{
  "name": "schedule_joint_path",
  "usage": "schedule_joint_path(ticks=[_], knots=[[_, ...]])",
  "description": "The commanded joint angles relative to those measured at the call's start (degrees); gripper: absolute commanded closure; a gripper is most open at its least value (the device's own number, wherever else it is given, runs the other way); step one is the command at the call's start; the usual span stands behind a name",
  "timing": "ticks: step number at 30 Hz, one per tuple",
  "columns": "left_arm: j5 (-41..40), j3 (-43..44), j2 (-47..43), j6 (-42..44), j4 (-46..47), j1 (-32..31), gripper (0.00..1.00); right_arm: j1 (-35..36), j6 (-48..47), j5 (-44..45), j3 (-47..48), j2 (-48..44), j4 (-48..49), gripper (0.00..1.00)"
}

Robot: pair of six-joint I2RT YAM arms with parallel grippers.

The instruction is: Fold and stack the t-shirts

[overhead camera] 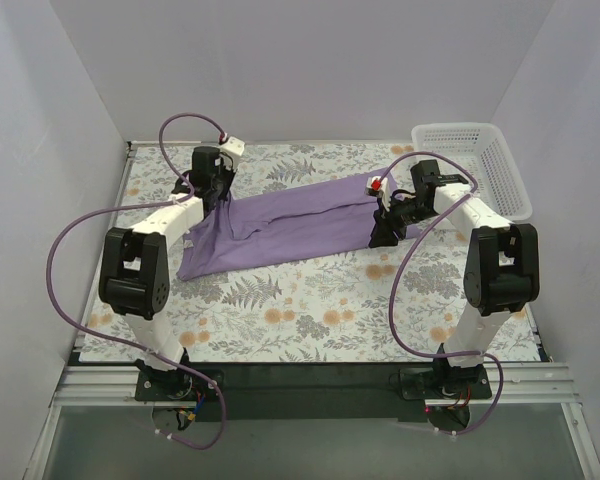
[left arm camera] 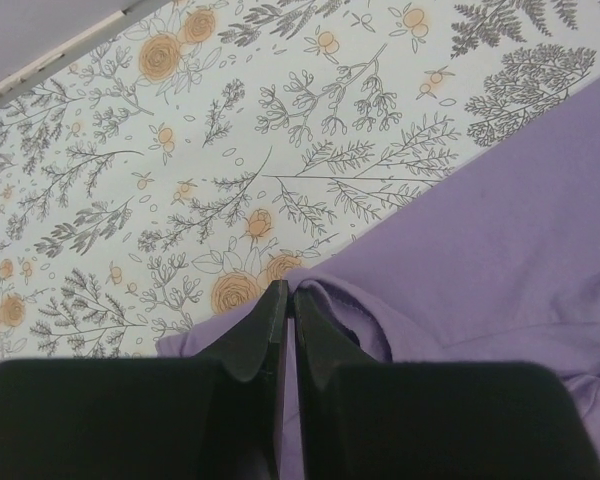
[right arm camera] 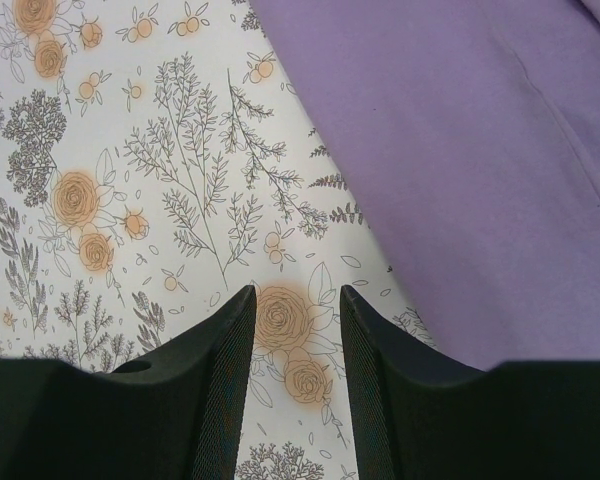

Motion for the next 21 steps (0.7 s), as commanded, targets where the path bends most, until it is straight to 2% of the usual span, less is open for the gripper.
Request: schedule_joint_path(ticks=[1, 6, 7, 9, 10, 12, 14, 15, 16, 17, 18, 20, 21], knots=[[-1.6, 2.37, 1.01, 0.23, 1.24, 0.39, 1.0, -0.01, -0.96, -1.73, -0.69, -0.88, 0.32, 0.54], [-1.69, 2.1, 3.03, -1.0, 1.85, 0.74, 1.0, -0.01, -0.96, -1.91, -0.69, -0.79, 0.32, 0.54], [-2.21, 2.19, 3.38, -1.44, 1.86, 0.83, 0.95, -0.1, -0.87, -1.91, -0.78, -0.79, 0.32, 0.55], [-4.14, 3.76, 4.96, -3.28, 1.86, 1.09, 0.77, -0.01, -0.7, -1.56, -0.6, -0.96, 0.4, 0.54], [-8.5, 4.9, 5.4, -6.51, 1.6, 1.18, 0.6, 0.6, -0.78, -1.29, -0.69, -0.97, 0.32, 0.54], [-13.79, 9.82, 6.11, -10.04, -1.03, 1.35, 0.49, 1.91, -0.87, -0.33, -0.6, -1.14, 0.4, 0.54], [-20.89, 13.51, 4.37, -18.99, -7.93, 1.62, 0.39, 5.69, -1.92, 1.25, -0.43, -1.4, 0.49, 0.54], [-22.15, 15.36, 2.96, -23.37, -11.47, 2.23, 0.37, 7.44, -2.45, 2.21, -0.25, -1.49, 0.67, 0.54], [-22.43, 15.11, -1.23, -31.6, -15.16, 2.67, 0.36, 11.46, -3.24, 3.18, 0.01, -1.58, 1.19, 0.54], [-18.86, 13.98, -3.97, -35.42, -21.28, 3.37, 0.35, 13.68, -3.5, 5.97, 0.71, -1.67, 2.76, 0.53], [-16.39, 7.97, -7.39, -37.98, -22.91, 4.94, 0.35, 18.05, -3.42, 8.0, 1.32, -1.15, 3.91, 0.52], [-7.46, -1.88, -19.86, -42.2, -21.37, 7.23, 0.34, 22.64, -2.81, 13.96, 4.82, 0.17, 7.51, 0.48], [-4.18, -10.99, -24.34, -42.75, -19.95, 7.59, 0.28, 24.84, -1.06, 15.57, 6.15, 2.0, 9.0, 0.47]])
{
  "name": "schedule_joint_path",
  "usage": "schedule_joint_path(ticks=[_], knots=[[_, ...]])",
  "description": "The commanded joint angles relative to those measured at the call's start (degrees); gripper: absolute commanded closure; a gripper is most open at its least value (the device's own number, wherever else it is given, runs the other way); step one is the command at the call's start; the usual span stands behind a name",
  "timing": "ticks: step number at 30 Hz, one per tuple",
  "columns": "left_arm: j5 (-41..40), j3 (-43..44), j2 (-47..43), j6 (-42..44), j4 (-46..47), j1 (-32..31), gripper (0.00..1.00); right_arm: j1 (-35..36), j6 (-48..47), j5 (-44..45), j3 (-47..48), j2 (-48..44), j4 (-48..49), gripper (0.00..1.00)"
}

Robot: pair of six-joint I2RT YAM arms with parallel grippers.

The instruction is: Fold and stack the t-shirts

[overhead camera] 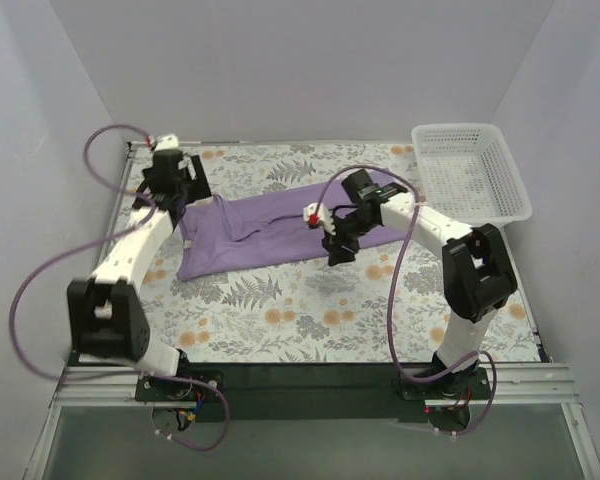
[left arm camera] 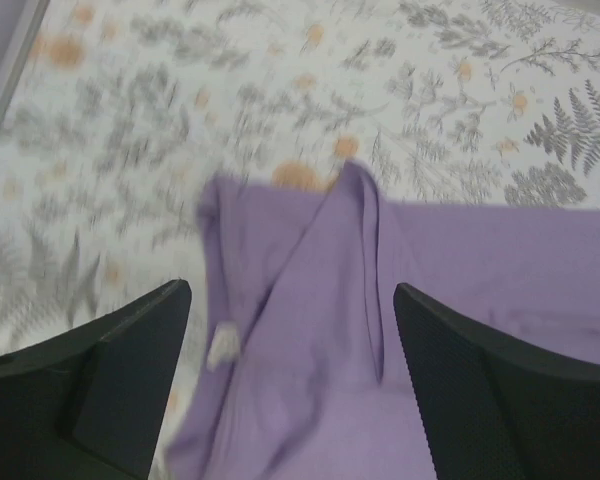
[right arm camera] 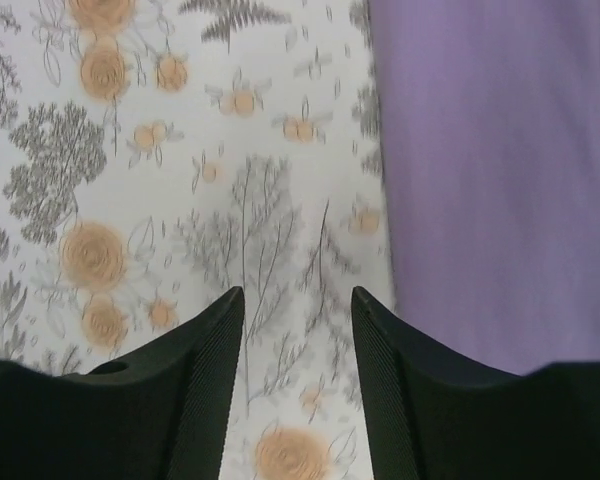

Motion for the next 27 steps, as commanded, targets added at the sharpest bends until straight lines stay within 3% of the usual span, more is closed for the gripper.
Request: schedule_joint_path(ticks=[1, 3, 7, 13, 27], knots=[[9.28, -17.31, -23.08, -12.56, -4.1, 3.46, 0.14, 10.13, 1.53, 7.99, 6.77, 2.46, 8.7, 0.45], [12.02, -25.22, -33.21, -14.41, -2.16, 4.35, 0.11, 16.2, 6.77, 12.2, 11.34, 5.87, 12.92, 0.41], [9.22, -30.7, -42.82, -18.72, -4.52, 4.96, 0.11, 23.87, 16.81, 23.62, 21.44, 14.31, 24.42, 0.39], [6.67, -34.75, -46.97, -20.22, -7.95, 4.96, 0.15, 27.49, 19.73, 31.64, 39.47, 28.64, 24.81, 0.41], [2.63, -36.6, -50.58, -20.31, -7.87, 4.96, 0.15, 27.66, 19.47, 37.01, 43.79, 37.53, 27.27, 0.47]])
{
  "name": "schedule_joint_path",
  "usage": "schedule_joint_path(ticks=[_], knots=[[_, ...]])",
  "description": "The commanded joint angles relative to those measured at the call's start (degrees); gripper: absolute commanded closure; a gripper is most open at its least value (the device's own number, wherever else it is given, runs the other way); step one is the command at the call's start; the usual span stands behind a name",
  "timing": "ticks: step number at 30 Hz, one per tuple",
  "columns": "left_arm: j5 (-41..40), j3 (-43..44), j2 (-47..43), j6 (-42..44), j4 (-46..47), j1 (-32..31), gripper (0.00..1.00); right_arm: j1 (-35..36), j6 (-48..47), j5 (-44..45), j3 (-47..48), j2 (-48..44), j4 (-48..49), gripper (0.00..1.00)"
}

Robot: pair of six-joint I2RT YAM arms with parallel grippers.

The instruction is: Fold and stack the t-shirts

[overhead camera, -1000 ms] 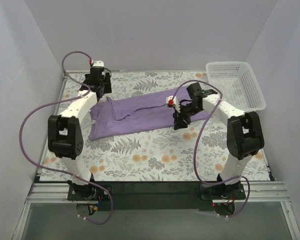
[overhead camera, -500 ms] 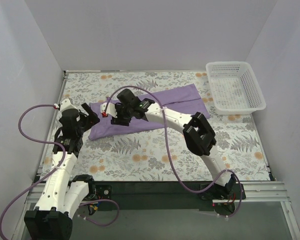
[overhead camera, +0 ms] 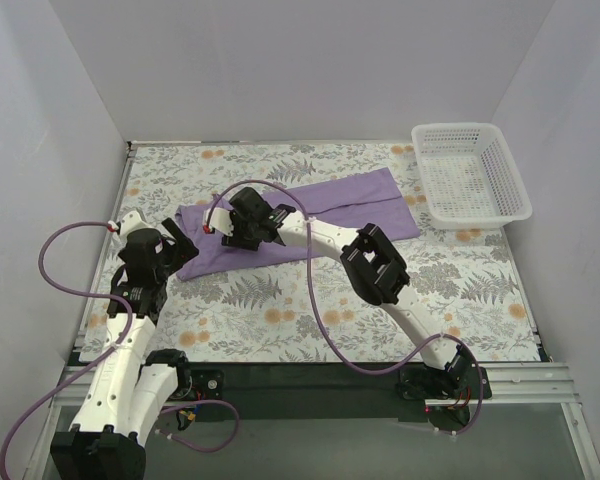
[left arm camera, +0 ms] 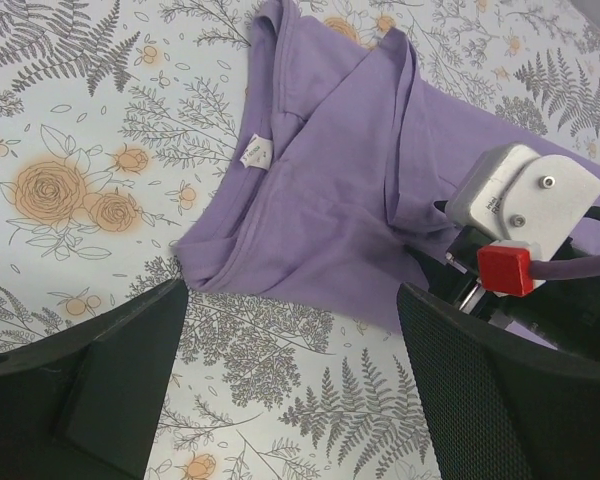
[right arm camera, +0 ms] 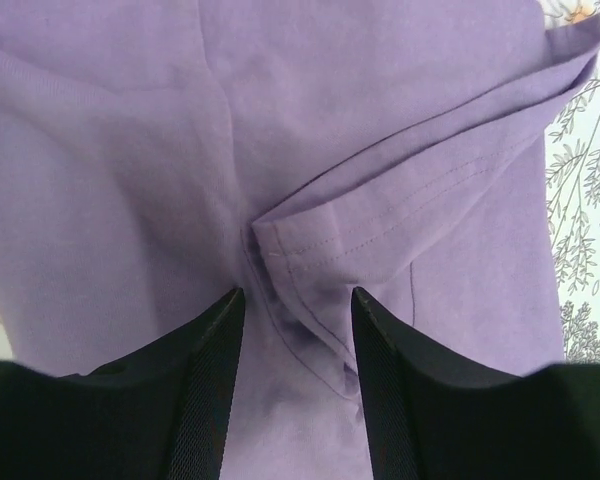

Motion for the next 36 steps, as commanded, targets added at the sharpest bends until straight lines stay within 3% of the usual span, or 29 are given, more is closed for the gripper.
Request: schedule_joint_path(ticks=[1, 10, 13, 17, 23, 29, 30, 31, 33, 36], knots=[[-2.58, 0.51, -1.38, -0.64, -0.04, -0.04, 0.15, 0.17, 1.13, 2.23, 3.46, 0.9, 3.51, 0.47], [-2.58, 0.33, -1.56, -0.81, 0.05, -0.04, 0.16, 0.17, 2.45, 5.22, 5.22, 3.01, 5.09, 0.57], [-2.67, 0.25, -1.65, -0.81, 0.13, -0.04, 0.16, 0.08, 2.98, 5.84, 5.4, 3.19, 5.45, 0.67], [-2.76, 0.25, -1.65, -0.81, -0.04, -0.04, 0.16, -0.45, 4.46, 6.28, 5.05, 2.23, 5.8, 0.88], [-2.67, 0.16, -1.56, -0.81, 0.05, -0.04, 0.17, -3.34, 8.24, 6.63, 4.17, -0.76, 6.5, 0.99], [-2.14, 0.16, -1.47, -0.9, 0.13, -0.04, 0.18, -7.38, 14.31, 5.31, 1.36, -2.17, 6.77, 0.98], [-2.05, 0.25, -1.47, -0.9, 0.13, -0.04, 0.18, -7.83, 15.27, 5.31, 1.09, -2.35, 6.85, 0.94], [-2.05, 0.07, -1.47, -0.81, 0.22, -0.04, 0.18, -8.27, 17.46, 5.22, 0.92, -2.52, 6.85, 0.81], [-1.88, 0.07, -1.21, -0.9, 0.13, -0.04, 0.18, -10.02, 20.54, 4.79, 0.48, -2.96, 6.85, 0.66], [-1.35, 0.07, -0.95, -0.99, 0.4, -0.04, 0.18, -11.17, 22.83, 4.43, 0.56, -3.4, 6.85, 0.6]])
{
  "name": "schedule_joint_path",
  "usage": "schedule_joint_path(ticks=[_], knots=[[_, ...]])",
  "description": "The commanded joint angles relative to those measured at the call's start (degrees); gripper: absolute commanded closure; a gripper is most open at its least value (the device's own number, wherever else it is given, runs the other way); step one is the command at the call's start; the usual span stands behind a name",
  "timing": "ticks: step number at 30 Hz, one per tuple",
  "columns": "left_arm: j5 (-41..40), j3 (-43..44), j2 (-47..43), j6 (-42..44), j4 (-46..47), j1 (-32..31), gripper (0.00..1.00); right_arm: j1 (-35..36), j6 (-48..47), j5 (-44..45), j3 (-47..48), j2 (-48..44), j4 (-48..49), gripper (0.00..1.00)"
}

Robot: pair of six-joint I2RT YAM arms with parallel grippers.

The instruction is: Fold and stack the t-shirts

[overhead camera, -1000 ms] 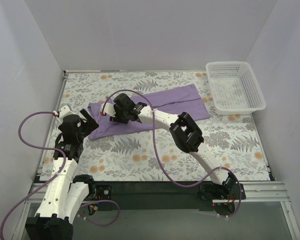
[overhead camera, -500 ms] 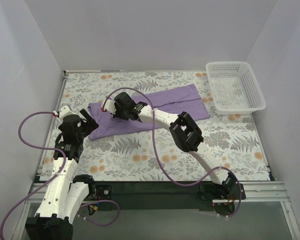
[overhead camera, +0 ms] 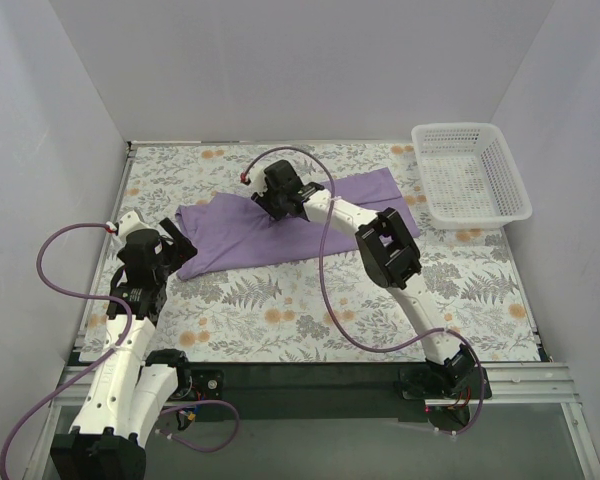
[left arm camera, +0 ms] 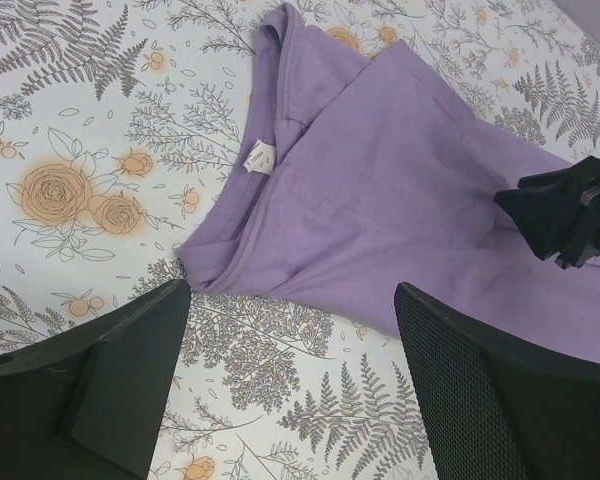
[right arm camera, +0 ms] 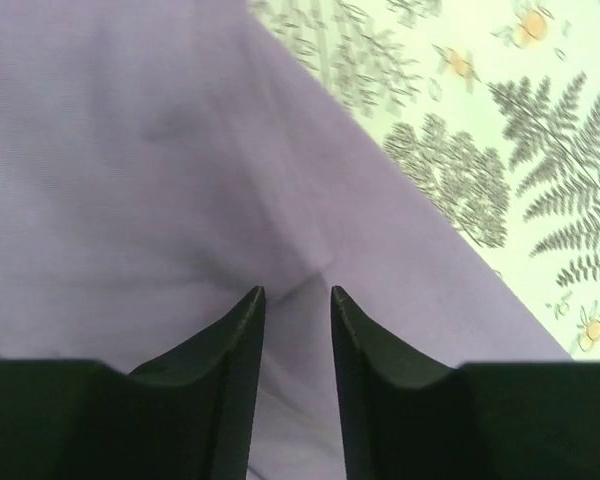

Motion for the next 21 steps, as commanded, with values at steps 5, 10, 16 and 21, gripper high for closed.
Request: schedule_joint_path(ticks=[5, 10, 16, 21], knots=[[2.7, -0.8, 1.33, -1.51, 1.1, -0.04, 0.18, -3.0, 5.95, -5.09, -0.05, -7.24, 0.87, 0.42], [9.37, -1.69, 6.77, -4.67, 1.89, -0.04, 0.27, -5.99, -7.89, -34.6, -4.06, -15.12, -8.09, 0.3], [10.0, -1.51, 18.27, -5.74, 3.73, 1.18, 0.51, -9.86, -16.17, -51.06, -21.3, -29.97, -14.15, 0.3], [9.31, -0.46, 22.16, -3.55, 4.7, 3.37, 0.52, -12.67, -21.03, -51.76, -39.9, -39.22, -15.49, 0.3]])
